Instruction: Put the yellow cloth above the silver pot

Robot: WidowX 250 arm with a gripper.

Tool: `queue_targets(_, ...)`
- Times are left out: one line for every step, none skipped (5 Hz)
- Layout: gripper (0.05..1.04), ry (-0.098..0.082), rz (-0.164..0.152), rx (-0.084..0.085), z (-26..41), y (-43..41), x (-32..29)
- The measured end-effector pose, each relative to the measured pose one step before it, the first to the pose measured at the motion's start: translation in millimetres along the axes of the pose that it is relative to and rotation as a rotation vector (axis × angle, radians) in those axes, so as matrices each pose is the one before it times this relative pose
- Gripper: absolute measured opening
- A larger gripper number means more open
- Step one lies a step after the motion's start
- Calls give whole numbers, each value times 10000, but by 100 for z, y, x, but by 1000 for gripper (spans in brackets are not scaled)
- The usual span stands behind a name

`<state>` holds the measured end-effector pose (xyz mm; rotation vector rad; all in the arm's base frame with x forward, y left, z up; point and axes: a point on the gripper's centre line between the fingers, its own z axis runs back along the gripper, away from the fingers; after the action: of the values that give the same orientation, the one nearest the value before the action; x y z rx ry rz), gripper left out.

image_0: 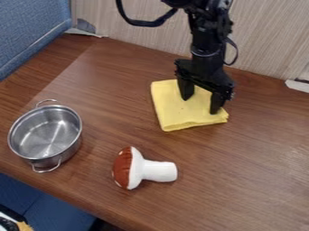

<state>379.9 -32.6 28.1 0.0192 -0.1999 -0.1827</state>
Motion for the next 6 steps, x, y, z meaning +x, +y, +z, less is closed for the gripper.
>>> queue_targets(1000,125,446,191,-186,2553,-707)
queue_targets(1000,18,466,133,-44,2452,-526)
queue_targets(1000,110,706,185,4,3044,-998)
queue_targets(1000,52,453,140,-98,1907,-767)
queue_targets(1001,92,598,168,20,2163,-982)
queue_targets(1001,-25,251,79,118,932,-443)
